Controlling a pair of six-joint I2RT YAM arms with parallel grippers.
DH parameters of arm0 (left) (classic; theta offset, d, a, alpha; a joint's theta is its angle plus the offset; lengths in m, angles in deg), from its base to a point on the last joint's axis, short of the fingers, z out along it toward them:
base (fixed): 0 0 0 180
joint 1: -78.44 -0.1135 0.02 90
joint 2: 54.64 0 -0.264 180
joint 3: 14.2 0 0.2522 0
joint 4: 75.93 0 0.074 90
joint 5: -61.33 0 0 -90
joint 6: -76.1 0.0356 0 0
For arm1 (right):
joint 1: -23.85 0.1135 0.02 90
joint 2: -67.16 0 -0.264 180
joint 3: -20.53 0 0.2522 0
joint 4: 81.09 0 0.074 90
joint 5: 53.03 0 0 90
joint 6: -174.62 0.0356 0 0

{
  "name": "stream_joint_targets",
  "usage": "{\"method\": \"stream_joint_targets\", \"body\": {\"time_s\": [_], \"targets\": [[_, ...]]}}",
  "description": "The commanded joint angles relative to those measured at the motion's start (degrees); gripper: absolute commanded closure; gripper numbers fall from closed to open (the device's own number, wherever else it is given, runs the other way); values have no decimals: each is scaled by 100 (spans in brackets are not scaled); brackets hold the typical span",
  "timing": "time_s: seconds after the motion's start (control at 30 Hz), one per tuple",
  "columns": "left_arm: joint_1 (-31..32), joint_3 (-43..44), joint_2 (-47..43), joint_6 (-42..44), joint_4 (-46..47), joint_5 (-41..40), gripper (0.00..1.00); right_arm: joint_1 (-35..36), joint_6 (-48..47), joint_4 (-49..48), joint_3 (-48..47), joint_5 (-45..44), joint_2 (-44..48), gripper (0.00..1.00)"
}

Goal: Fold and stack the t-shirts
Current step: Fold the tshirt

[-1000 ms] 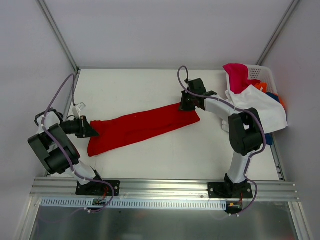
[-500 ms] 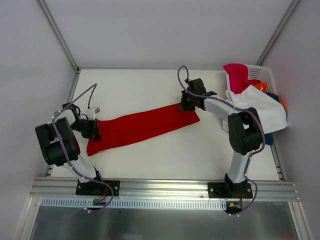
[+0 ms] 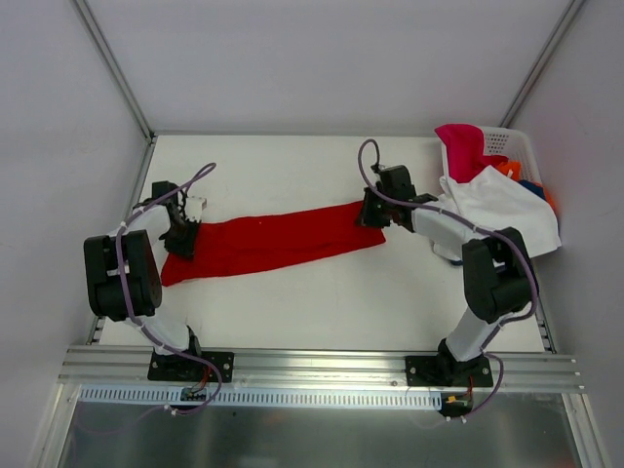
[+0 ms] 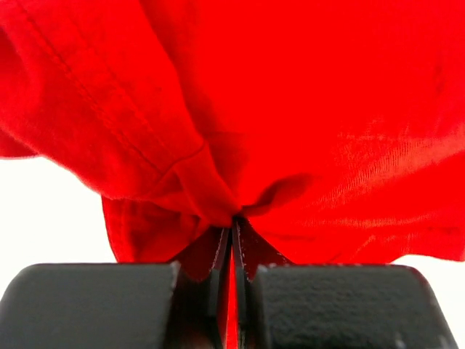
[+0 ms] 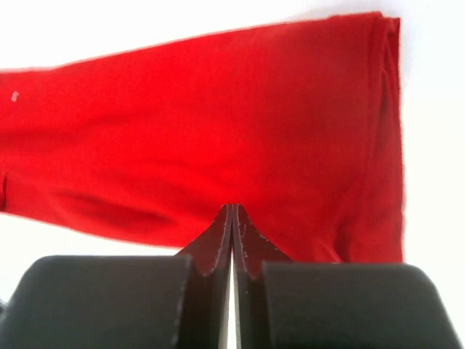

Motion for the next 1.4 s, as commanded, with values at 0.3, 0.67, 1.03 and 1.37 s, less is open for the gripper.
{"method": "stream_joint_targets", "body": {"time_s": [0.3,0.67,1.03,1.37], "targets": [[750,1935,1728,57,603,-1747,100,612,465,-325,2344,-65,3605,10],[1769,5072,3765,224,-249,-2011,100,2573,1713,1861,3805,-1778,7368,1],[2877,8939,5639,259,-689,-2152,100,2854,1933,2647,3515,-2482,7468,1],[3133,9249,5510,93,1032,-1636,72,3355,2073,1856,3541,-2833,6291,1]]}}
